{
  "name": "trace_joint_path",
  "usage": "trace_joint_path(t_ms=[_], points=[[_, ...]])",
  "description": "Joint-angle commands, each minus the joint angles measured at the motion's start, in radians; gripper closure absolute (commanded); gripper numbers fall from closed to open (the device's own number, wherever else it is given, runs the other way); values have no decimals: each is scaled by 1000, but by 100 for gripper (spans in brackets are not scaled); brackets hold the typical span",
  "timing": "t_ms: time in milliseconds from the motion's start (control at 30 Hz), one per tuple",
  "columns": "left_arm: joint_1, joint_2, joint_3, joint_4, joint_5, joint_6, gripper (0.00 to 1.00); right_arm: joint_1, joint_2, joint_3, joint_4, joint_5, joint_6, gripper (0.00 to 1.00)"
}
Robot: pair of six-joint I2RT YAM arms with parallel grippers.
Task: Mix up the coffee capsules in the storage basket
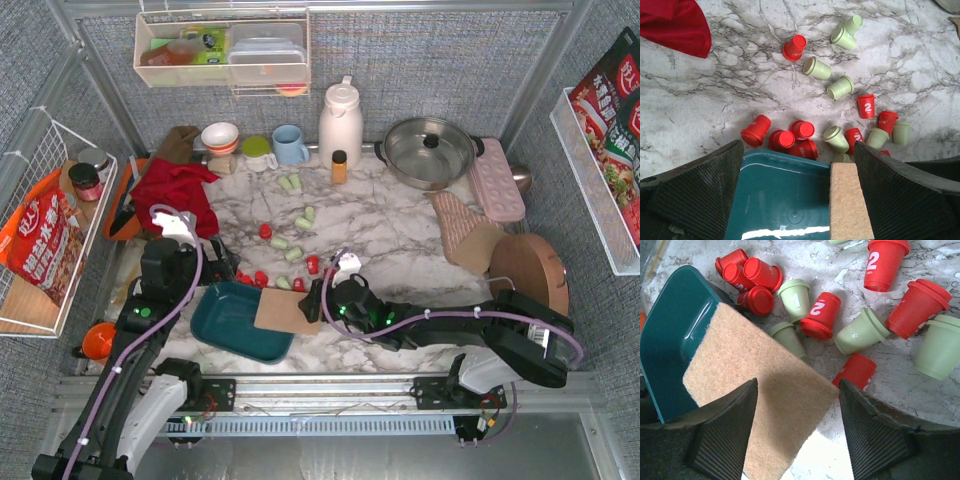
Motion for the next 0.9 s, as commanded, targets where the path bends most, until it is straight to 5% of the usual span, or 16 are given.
trace_joint_path(t_ms=[0,367,467,600,867], points=[[-1,-1,-2,32,11,1,1,0,2,5,29,15,19,33],[-1,-3,-3,32,10,-1,1,0,-33,1,-7,37,28,54],[-1,-3,-3,30,8,-1,1,0,-43,11,-19,32,24,67],[-1,-3,-2,30,5,-1,1,0,-61,38,-67,30,17,100],[-1,5,-1,26,3,-1,1,-15,-152,118,-164,-28,-49,100]])
